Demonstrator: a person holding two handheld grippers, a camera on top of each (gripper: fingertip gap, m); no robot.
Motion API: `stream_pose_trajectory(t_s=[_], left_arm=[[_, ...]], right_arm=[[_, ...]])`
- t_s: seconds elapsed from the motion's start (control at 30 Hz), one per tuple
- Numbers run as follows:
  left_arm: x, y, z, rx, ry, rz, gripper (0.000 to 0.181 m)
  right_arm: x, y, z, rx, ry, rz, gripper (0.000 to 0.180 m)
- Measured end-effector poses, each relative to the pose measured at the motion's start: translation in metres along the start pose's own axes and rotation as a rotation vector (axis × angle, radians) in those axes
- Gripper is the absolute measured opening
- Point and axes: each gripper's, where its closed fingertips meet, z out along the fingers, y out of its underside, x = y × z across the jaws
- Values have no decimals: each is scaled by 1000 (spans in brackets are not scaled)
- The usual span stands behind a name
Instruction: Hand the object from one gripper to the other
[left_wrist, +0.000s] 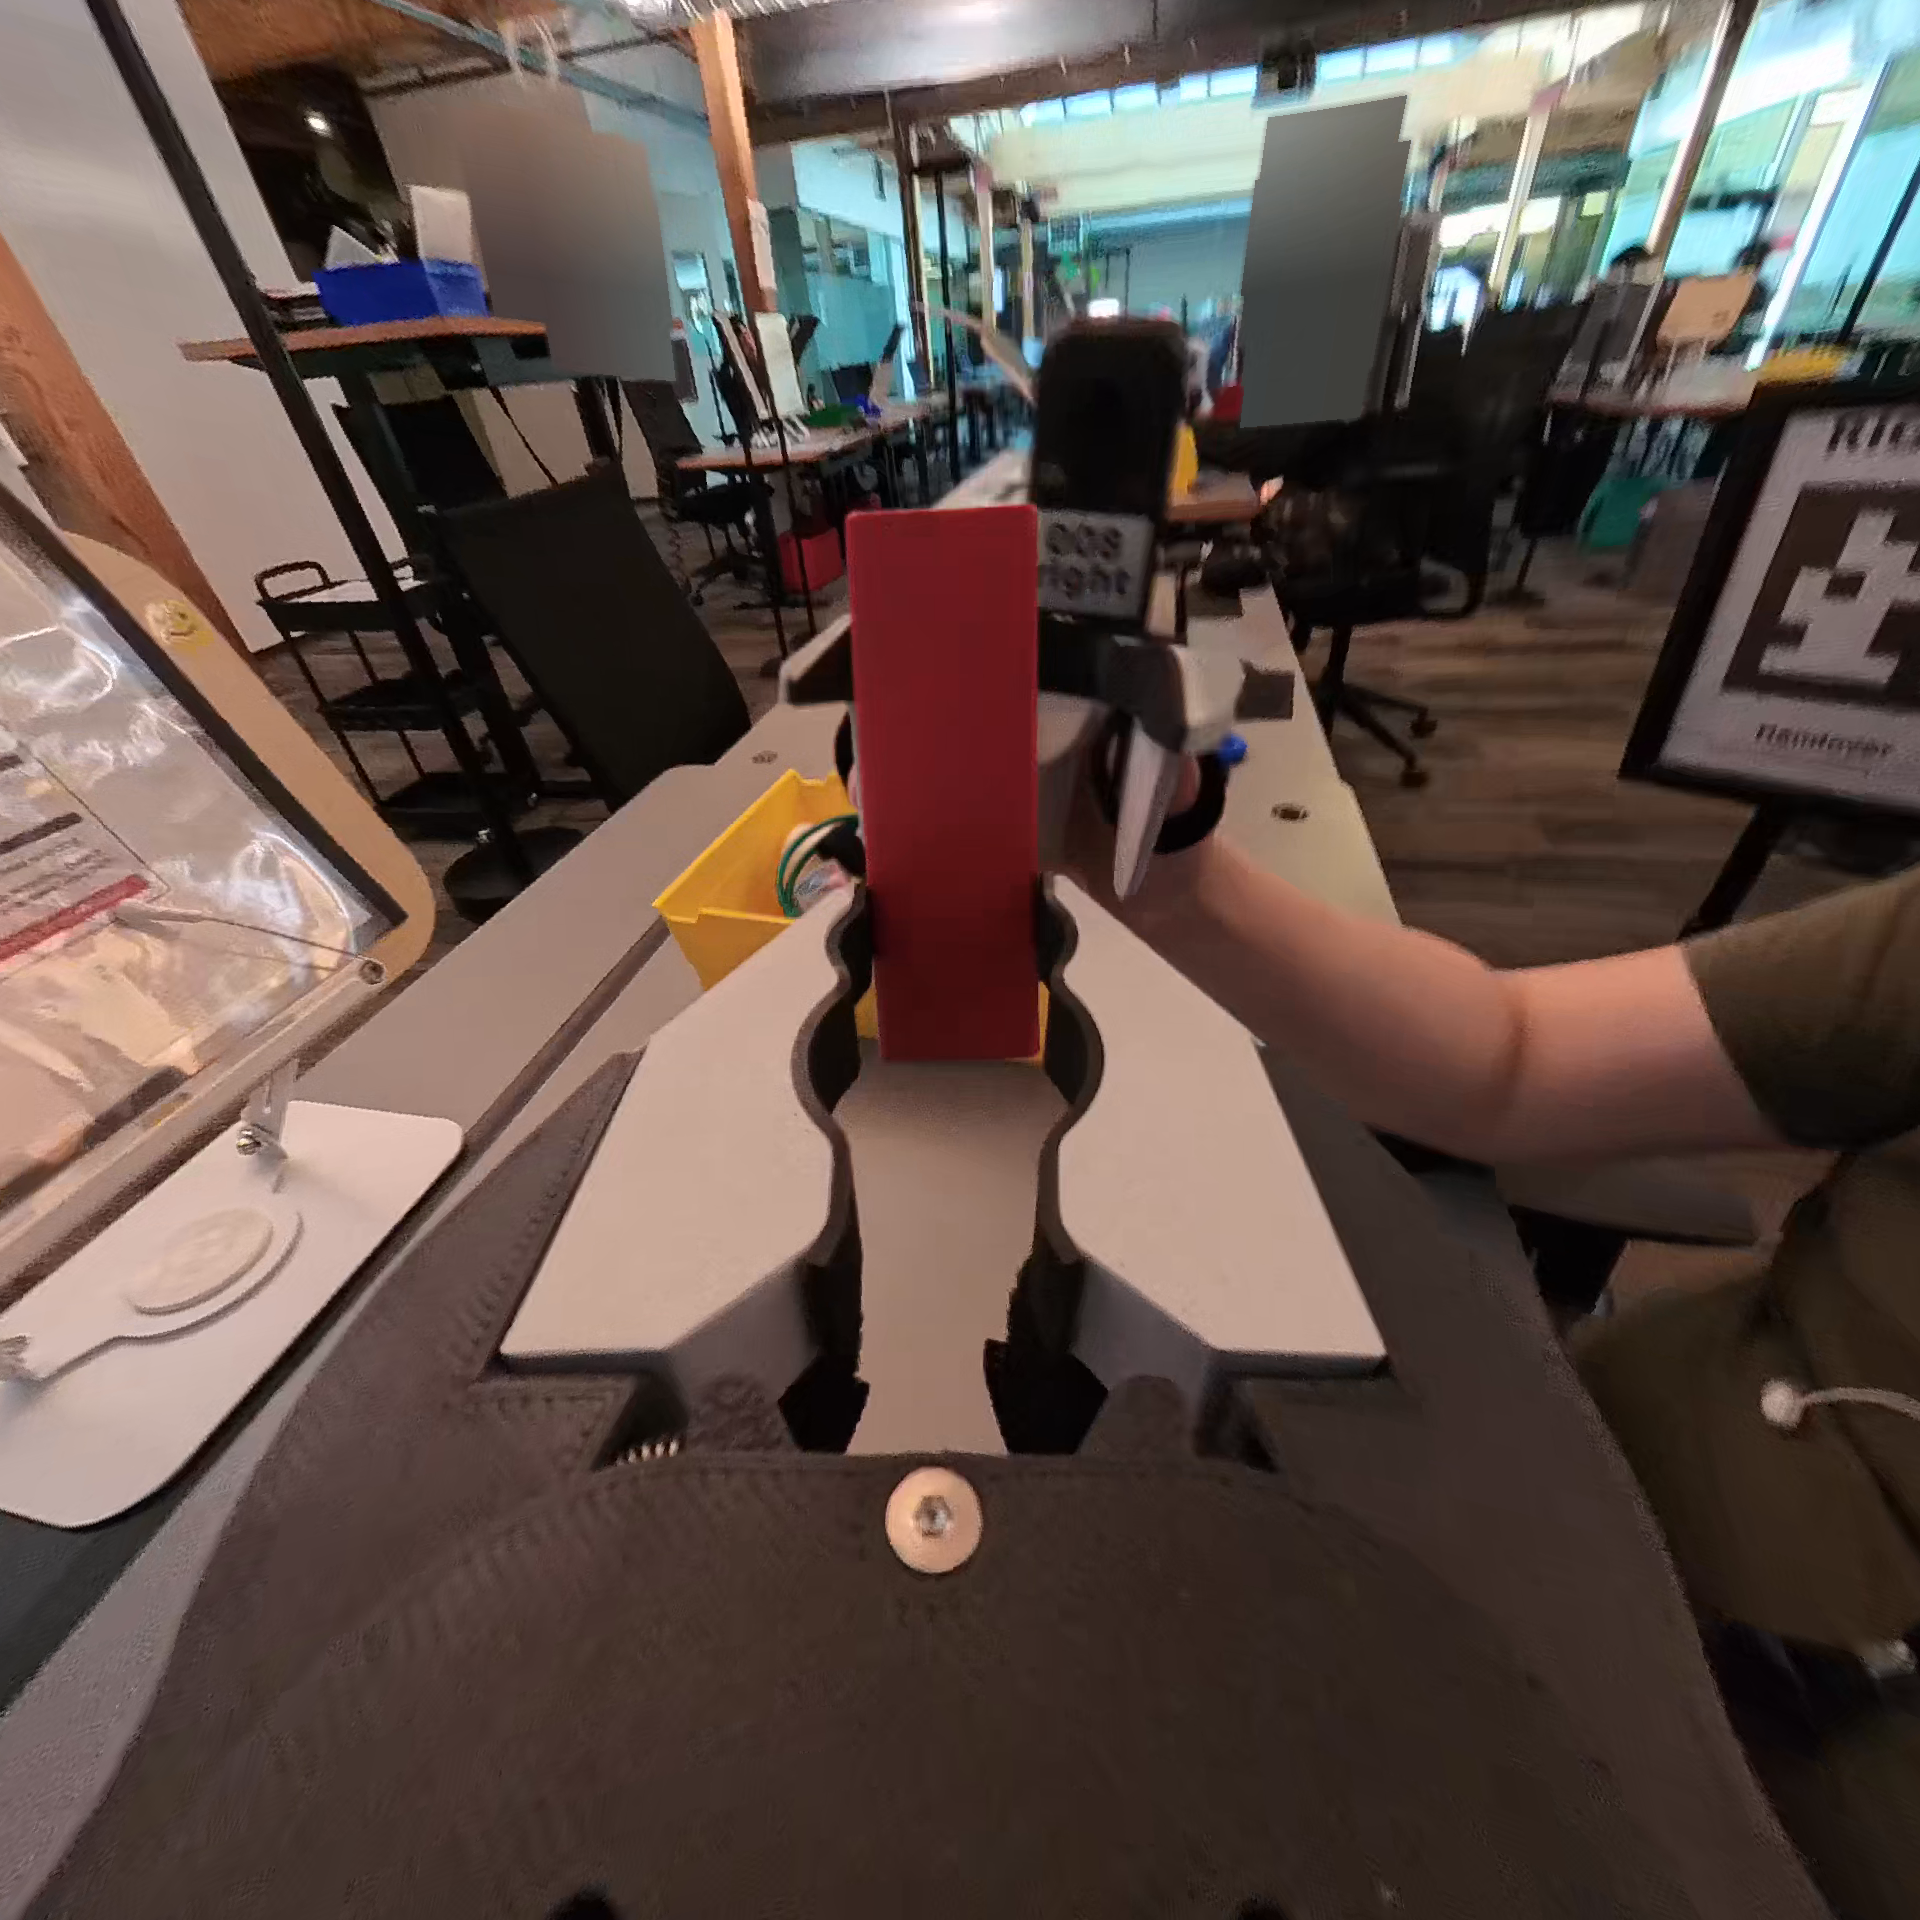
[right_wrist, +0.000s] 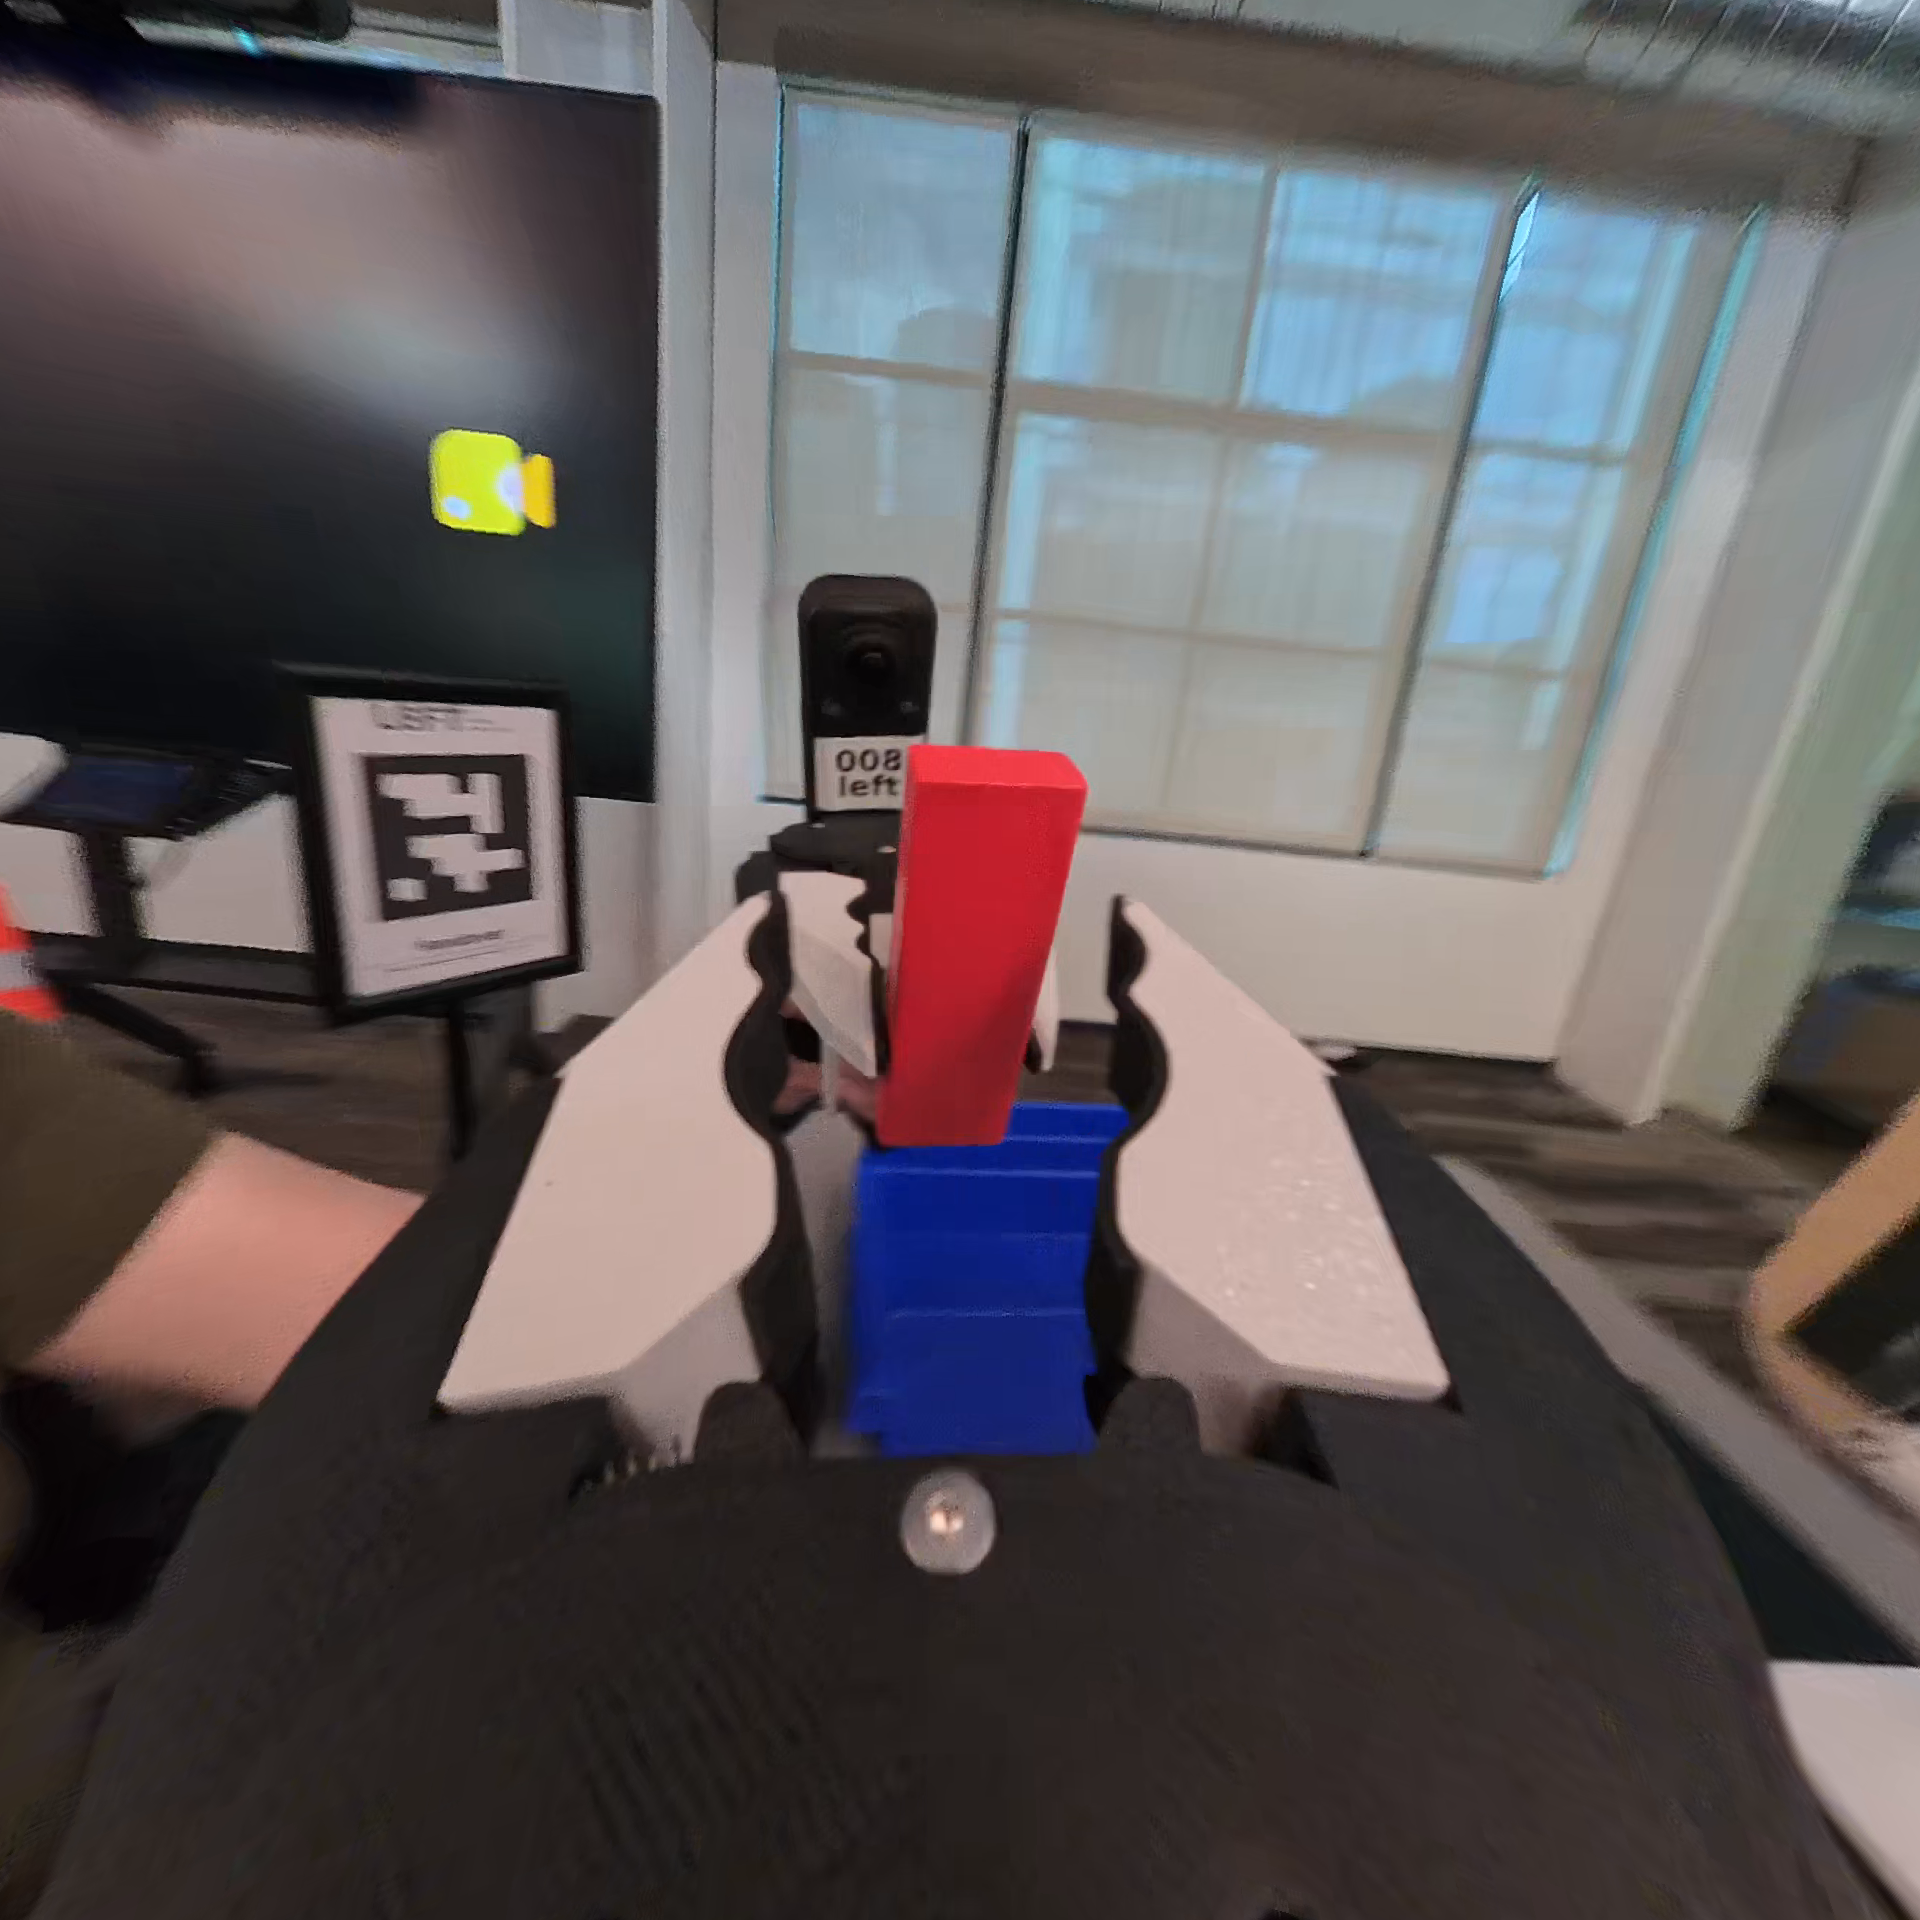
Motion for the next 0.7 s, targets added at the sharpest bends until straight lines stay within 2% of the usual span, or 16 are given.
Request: stream_pose_trajectory(t_s=[0.1,0.2,0.27,0.37,0.47,0.7], left_arm=[[-11,-23,-10,154,-12,-158,29],[-24,-46,-24,358,17,-355,29],[-31,-54,-27,461,16,-427,29],[-39,-56,-21,558,-18,-517,29],[-35,-55,-9,597,-12,-574,29],[-14,-55,16,607,64,-649,29]], right_arm=[[10,-7,-7,-17,177,-329,80],[13,-15,-11,-40,370,-709,81],[7,-16,-3,-37,426,-835,80],[4,-8,9,-50,505,-906,76],[16,-8,7,-76,659,-964,61],[26,-7,2,-144,768,-995,42]])
